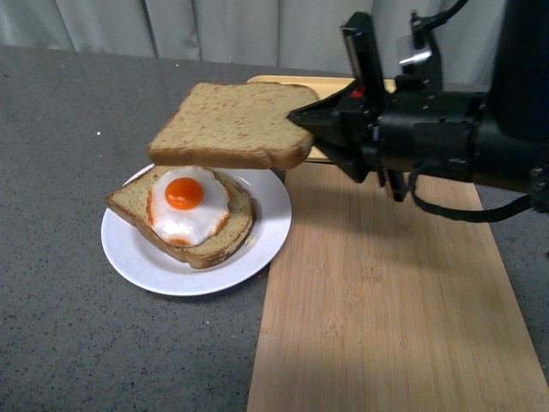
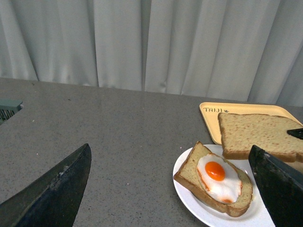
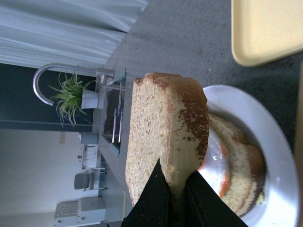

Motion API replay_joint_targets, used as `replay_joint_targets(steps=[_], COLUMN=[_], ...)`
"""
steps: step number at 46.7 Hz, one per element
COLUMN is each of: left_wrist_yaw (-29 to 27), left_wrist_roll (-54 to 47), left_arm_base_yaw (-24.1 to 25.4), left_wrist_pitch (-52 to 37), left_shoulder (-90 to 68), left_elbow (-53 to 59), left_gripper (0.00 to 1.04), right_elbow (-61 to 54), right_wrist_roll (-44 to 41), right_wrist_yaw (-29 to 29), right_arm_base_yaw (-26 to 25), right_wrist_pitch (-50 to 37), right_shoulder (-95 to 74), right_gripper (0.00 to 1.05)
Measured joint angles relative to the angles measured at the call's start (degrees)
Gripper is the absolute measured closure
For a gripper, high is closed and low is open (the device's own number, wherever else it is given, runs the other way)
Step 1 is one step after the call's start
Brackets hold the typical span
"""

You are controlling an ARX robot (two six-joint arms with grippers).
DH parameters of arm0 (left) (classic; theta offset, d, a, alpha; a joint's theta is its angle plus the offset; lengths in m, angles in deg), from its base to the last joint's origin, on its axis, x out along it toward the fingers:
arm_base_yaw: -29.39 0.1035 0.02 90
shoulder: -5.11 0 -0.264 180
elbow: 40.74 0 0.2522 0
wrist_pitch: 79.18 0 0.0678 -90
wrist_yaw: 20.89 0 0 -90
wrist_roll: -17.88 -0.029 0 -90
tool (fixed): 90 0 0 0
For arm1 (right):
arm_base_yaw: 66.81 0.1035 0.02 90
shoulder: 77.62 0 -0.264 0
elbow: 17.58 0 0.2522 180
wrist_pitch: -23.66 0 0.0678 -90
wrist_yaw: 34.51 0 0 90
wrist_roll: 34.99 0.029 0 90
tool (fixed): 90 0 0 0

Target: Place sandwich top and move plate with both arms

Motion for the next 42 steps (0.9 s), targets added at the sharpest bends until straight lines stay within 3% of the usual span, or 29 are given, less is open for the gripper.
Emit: replay_joint_targets(steps=[15,38,42], left_wrist_yaw=[0.00,0.02,0.02], left_wrist_roll=[0.00,0.02,0.00], left_arm_base_yaw=[0.00,0.00,0.00], left_wrist_pitch=[0.00,0.00,0.00], left_shoulder=[0.00,0.00,0.00], left_elbow=[0.00,0.00,0.00], left_gripper=[0.07,0.07,0.07], right_elbow=[4.02,7.30,7.02], right_wrist_roll=[5.27,6.91,6.58], right_wrist_yaw=[3.15,5.73,6.36], right_arm_base_yaw=[5.99,7.85,7.98], right_wrist_pitch=[-0.57,2.12,3.06], right_shoulder=[-4.74,-8.15,-8.17], right_gripper=[1.02,1.02,0.92])
